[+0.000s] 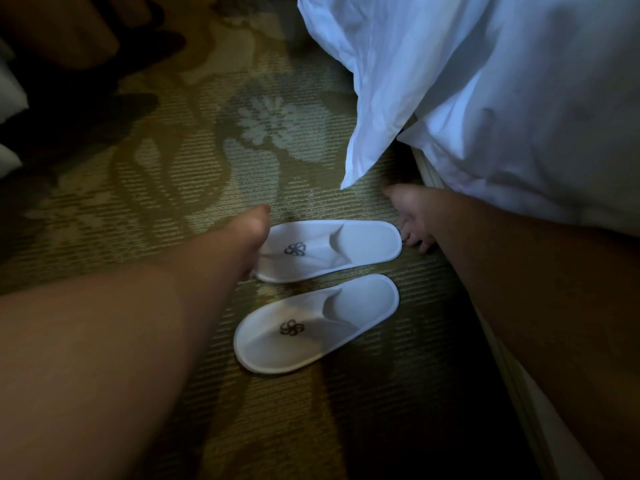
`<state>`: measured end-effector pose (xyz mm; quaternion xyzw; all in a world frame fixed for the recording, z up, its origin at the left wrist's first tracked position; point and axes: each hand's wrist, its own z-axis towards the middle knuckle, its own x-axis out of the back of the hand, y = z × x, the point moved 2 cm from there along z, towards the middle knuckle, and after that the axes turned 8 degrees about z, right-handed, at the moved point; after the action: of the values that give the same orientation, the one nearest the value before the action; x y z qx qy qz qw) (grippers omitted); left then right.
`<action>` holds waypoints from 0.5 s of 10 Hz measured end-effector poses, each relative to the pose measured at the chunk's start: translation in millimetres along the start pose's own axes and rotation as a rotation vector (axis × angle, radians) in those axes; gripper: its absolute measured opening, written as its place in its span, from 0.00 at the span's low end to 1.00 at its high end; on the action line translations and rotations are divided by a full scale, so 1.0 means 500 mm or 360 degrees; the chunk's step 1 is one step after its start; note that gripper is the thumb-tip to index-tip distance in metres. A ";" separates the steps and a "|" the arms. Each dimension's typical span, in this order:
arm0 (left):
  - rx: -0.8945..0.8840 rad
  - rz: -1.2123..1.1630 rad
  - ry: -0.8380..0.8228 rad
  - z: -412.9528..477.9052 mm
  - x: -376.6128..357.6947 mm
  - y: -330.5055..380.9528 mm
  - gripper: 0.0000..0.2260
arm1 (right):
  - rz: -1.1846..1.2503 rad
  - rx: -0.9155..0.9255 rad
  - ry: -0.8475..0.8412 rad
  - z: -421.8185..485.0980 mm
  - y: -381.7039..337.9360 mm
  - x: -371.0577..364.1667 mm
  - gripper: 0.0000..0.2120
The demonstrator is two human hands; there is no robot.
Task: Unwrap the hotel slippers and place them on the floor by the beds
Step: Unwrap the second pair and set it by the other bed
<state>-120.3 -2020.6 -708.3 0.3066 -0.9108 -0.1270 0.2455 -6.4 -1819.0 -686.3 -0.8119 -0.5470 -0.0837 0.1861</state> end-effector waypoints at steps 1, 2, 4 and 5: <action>-0.0067 0.0021 -0.0024 0.014 -0.001 -0.007 0.24 | 0.0001 0.0008 0.0004 -0.001 -0.004 0.002 0.45; -0.0094 0.0125 0.0110 0.014 0.008 -0.010 0.18 | 0.0033 0.0135 -0.0007 0.009 0.006 0.004 0.37; -0.0134 0.0548 0.0096 -0.016 0.045 -0.063 0.20 | -0.0181 -0.0103 -0.0162 0.024 0.049 0.019 0.45; -0.0018 0.0827 -0.0066 -0.052 0.065 -0.090 0.31 | -0.0341 -0.0244 -0.0289 0.028 0.058 0.020 0.51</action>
<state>-106.7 -2078.0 -691.4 0.0582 -0.9632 -0.0710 0.2528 23.3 -1814.7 -702.1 -0.7650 -0.6370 -0.0708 0.0634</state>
